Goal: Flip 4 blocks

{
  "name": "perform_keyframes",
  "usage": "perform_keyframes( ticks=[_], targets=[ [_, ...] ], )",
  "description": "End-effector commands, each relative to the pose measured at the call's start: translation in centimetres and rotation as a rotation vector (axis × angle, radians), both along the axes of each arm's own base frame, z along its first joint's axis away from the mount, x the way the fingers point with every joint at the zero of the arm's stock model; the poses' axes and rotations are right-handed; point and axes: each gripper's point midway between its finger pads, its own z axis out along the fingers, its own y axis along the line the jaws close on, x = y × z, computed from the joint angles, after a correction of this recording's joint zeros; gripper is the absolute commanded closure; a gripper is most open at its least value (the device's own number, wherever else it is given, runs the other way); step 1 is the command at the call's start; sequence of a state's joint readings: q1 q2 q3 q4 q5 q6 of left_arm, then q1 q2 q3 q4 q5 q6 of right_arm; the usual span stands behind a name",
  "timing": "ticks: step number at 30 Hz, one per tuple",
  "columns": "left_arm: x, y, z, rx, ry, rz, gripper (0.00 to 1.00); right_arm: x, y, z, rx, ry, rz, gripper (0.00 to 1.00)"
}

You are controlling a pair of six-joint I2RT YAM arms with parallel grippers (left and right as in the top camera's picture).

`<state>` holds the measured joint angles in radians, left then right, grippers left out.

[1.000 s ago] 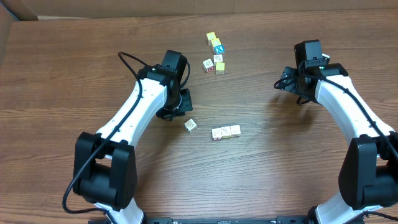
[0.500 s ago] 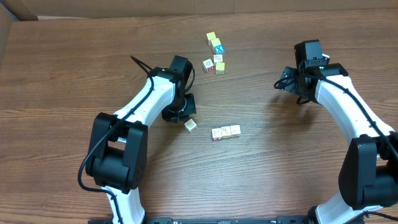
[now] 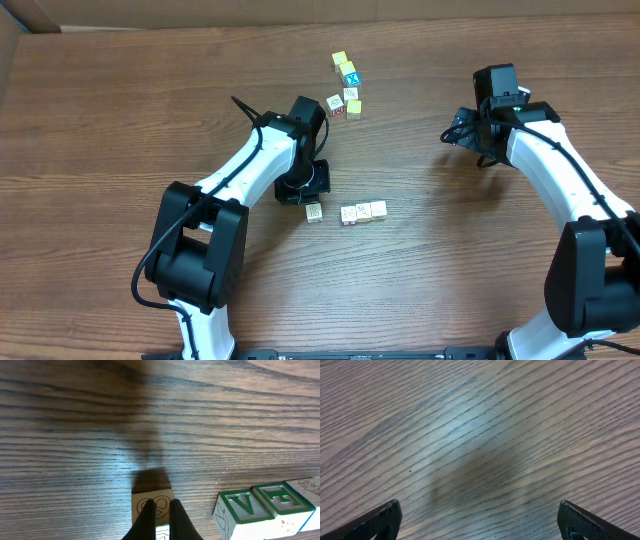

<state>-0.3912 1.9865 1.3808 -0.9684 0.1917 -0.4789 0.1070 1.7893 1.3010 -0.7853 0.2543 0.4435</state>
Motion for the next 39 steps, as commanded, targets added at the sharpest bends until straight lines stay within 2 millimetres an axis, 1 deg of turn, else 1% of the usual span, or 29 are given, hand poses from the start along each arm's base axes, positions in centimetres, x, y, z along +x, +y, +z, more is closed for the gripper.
perform_keyframes(
  ticks=[1,4,6,8,12,16,20,23,31,39],
  targets=[
    [1.0,-0.1,0.8,-0.022,-0.023,0.005,0.96,0.6,-0.1,0.9,-0.013,-0.029,0.002,0.0],
    [1.9,0.1,2.2,-0.025,-0.066,0.015,0.96,0.6,-0.1,0.9,-0.013,-0.029,0.002,0.0],
    [2.2,0.8,2.9,0.0,-0.088,0.038,0.96,0.6,-0.1,0.9,-0.013,-0.029,0.002,0.0],
    [2.1,1.9,3.1,0.051,-0.089,0.08,0.96,0.6,-0.1,0.9,-0.013,-0.029,0.003,0.0],
    [0.7,3.1,2.5,0.121,-0.037,0.102,0.96,0.6,-0.1,0.9,-0.013,-0.029,0.002,0.0],
    [-0.2,4.0,1.2,0.182,-0.02,0.12,0.96,0.6,-0.1,0.9,-0.013,-0.029,0.002,0.0],
    [-0.4,3.6,-0.4,0.168,-0.037,0.113,0.96,0.6,-0.1,0.9,-0.013,-0.029,0.002,0.0],
    [-0.7,2.8,-0.9,0.127,-0.029,0.107,0.96,0.6,-0.1,0.9,-0.013,-0.029,0.002,0.0],
    [-1.6,1.2,-0.9,0.051,0.013,0.096,0.96,0.6,-0.1,0.9,-0.013,-0.029,0.002,0.0],
    [-1.4,0.8,-0.9,0.045,-0.002,0.09,0.96,0.6,-0.1,0.9,-0.013,-0.029,0.002,0.0]
  ],
)
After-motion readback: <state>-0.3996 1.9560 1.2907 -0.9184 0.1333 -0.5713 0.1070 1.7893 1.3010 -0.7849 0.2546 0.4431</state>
